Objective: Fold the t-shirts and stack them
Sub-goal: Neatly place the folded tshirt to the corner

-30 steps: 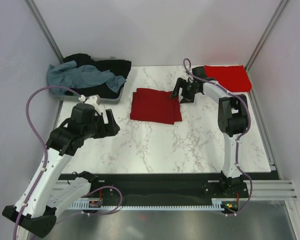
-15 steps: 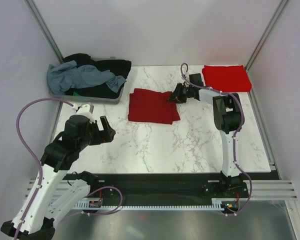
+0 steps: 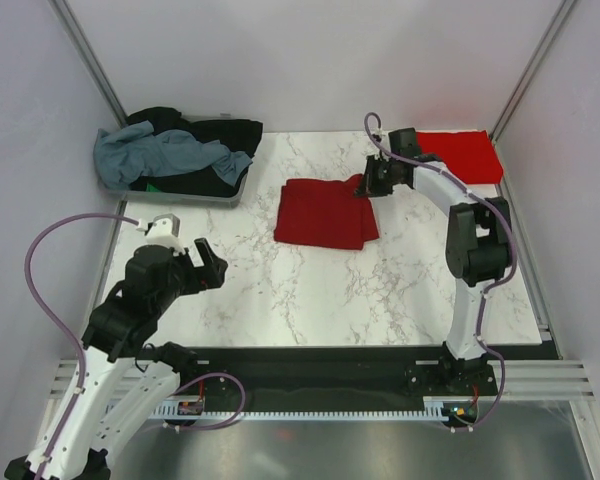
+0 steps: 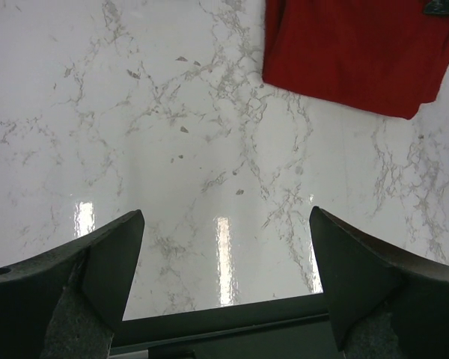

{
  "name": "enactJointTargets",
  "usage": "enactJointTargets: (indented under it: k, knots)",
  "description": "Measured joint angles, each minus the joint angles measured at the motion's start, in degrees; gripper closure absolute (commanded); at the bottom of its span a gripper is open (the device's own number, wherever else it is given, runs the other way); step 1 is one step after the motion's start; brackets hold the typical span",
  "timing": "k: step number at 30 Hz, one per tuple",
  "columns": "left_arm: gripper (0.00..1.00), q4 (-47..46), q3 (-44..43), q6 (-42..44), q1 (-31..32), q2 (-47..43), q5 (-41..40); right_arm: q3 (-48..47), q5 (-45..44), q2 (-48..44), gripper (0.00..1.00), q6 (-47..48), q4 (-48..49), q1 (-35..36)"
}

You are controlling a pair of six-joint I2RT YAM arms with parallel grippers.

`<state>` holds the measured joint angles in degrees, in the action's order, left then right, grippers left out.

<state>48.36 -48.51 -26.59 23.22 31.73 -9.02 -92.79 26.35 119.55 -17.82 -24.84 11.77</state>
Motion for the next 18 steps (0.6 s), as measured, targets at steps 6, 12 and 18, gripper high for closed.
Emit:
enactJointTargets:
  k: [6,12,18]
  knots:
    - [0.03,-0.9,0.7,-0.3,0.0,-2.2,-1.7,-6.9,-11.2,-4.1,1.0,8.3,-9.2,-3.2]
    - [0.0,-1.0,1.3,-0.5,0.0,-2.0,-2.5,-17.8,-23.4,-3.6,1.0,16.3,-16.3,-5.4]
    - [0.0,-1.8,1.7,-0.5,0.0,-1.7,-2.5,-27.6,-30.4,-1.3,1.0,22.4,-17.6,-7.0]
